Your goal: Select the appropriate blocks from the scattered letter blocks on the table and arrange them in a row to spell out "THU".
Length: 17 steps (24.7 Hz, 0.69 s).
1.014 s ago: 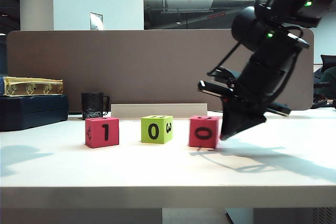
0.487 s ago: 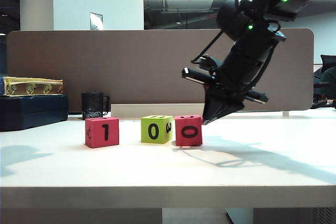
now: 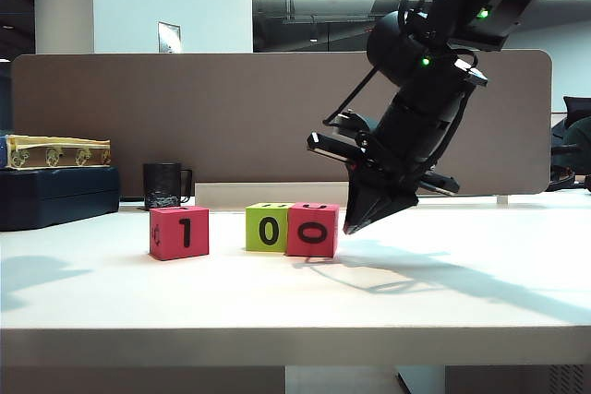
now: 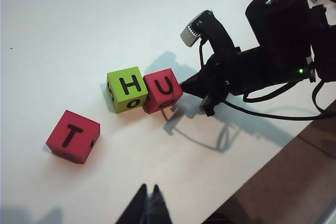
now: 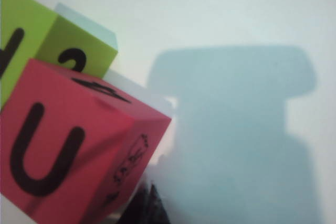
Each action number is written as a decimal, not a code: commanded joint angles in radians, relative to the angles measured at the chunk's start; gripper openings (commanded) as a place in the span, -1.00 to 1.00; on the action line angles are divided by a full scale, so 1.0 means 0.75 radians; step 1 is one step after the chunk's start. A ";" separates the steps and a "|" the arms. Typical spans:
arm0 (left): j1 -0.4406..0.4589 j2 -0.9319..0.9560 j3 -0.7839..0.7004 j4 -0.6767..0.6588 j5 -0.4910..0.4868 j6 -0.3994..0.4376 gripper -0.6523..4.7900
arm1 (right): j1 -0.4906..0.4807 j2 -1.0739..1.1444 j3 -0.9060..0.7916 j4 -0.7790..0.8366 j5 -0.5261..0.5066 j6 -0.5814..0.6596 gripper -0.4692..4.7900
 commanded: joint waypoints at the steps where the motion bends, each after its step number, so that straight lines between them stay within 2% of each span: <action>1: 0.001 -0.005 0.008 0.009 0.000 0.001 -0.78 | 0.004 -0.016 0.012 -0.042 0.027 -0.007 -0.83; 6: 0.001 -0.005 0.008 0.009 0.001 0.002 -0.78 | 0.005 -0.030 0.035 -0.168 0.019 -0.007 -0.83; 9: 0.001 -0.005 0.008 0.010 0.001 0.002 -0.78 | 0.043 -0.040 0.035 -0.170 -0.092 -0.006 -0.83; 17: 0.001 -0.005 0.008 0.000 0.001 0.002 -0.78 | 0.131 -0.037 0.035 -0.073 -0.014 -0.006 -0.83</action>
